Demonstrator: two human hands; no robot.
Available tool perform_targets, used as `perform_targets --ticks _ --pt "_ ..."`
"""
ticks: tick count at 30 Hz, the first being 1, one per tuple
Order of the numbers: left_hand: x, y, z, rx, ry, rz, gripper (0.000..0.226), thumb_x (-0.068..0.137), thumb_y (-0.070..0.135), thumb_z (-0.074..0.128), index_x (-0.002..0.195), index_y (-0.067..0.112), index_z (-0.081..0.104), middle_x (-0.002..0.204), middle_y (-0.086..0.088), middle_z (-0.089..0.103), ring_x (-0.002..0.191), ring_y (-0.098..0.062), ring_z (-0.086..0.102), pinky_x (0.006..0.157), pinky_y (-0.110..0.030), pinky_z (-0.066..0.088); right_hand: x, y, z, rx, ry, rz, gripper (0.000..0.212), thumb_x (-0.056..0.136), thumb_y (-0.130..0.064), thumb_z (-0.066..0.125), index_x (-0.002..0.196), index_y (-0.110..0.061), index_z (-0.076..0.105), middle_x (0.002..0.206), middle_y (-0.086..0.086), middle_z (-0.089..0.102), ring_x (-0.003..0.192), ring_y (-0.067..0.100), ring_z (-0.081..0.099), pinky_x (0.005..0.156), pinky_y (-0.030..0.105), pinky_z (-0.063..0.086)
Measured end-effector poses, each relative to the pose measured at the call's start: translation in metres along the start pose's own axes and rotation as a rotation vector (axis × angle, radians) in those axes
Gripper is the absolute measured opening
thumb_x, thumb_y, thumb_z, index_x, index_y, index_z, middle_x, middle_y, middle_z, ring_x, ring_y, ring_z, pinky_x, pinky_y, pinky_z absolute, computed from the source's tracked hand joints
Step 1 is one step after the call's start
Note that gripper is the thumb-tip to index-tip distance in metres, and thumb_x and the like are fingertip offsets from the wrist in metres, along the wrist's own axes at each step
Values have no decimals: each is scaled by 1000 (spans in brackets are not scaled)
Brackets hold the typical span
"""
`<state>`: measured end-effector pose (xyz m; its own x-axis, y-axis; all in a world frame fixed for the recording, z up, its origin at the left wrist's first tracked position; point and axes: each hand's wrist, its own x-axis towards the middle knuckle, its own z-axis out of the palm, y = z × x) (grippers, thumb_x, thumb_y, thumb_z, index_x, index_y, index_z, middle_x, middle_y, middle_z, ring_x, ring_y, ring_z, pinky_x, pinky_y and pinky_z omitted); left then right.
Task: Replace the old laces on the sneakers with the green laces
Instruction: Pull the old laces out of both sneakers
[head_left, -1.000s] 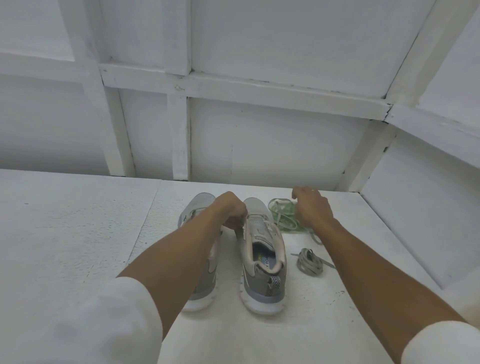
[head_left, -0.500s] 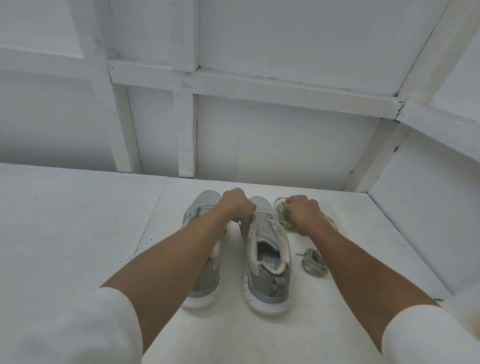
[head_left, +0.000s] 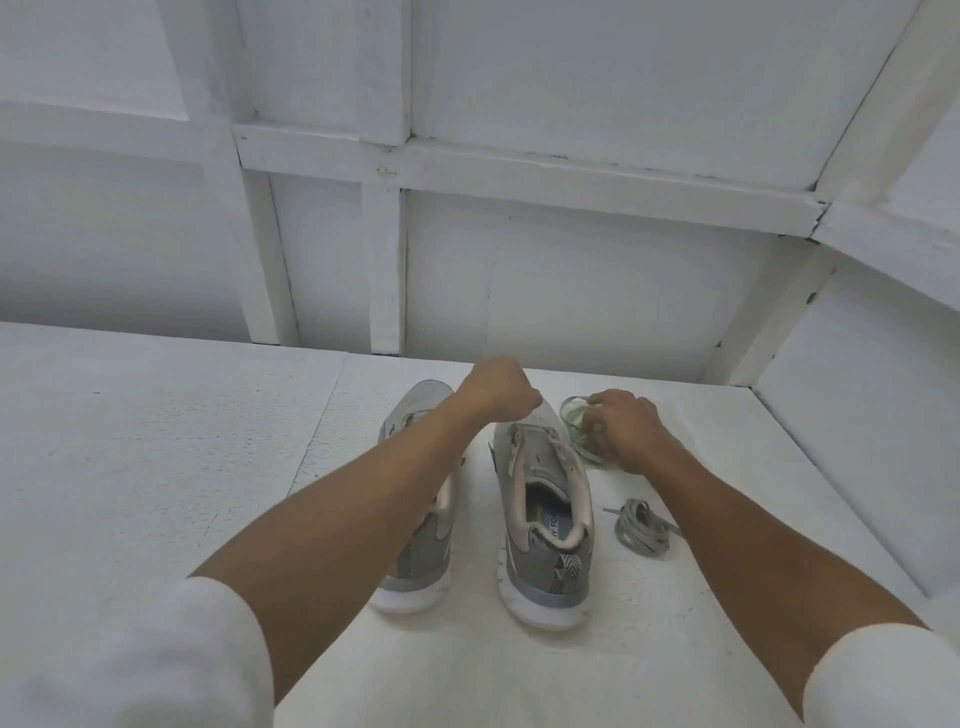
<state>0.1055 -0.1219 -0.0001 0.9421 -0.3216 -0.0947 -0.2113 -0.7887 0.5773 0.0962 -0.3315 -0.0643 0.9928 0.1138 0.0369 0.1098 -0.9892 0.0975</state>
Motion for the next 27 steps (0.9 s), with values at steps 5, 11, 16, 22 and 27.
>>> perform_targets --ticks 5,11,16,22,27 --pt "-3 12 -13 -72 45 104 25 94 30 55 106 15 70 107 -4 69 101 -21 60 80 -26 45 -10 -5 -54 308 169 -119 12 91 -18 63 97 -18 73 96 0 71 91 22 63 83 36 48" --pt "-19 26 -24 3 -152 229 36 99 36 48 106 9 70 102 -2 71 91 -19 65 83 -29 49 -39 -31 -103 416 237 -231 25 93 -30 62 114 -16 57 94 -11 65 76 15 58 69 27 42" --pt "-44 31 -42 -318 -180 229 28 99 26 49 87 8 67 68 7 63 63 -12 61 61 -23 45 -54 -40 -117 492 276 -214 13 96 -22 59 107 -15 58 85 -10 64 68 5 56 66 23 40" --pt "-64 43 -79 -1736 -92 268 27 103 20 40 88 8 59 80 -6 72 86 -22 70 80 -29 57 -83 -66 -110 761 195 -135 17 101 -17 46 106 -16 62 69 -7 66 64 13 57 60 25 42" --pt "-52 8 -77 -666 427 459 26 95 39 50 90 26 72 96 6 73 97 -9 67 95 -36 50 -100 -73 -152 649 231 -331 18 99 -12 50 106 -14 67 63 -15 58 58 0 52 57 9 37"
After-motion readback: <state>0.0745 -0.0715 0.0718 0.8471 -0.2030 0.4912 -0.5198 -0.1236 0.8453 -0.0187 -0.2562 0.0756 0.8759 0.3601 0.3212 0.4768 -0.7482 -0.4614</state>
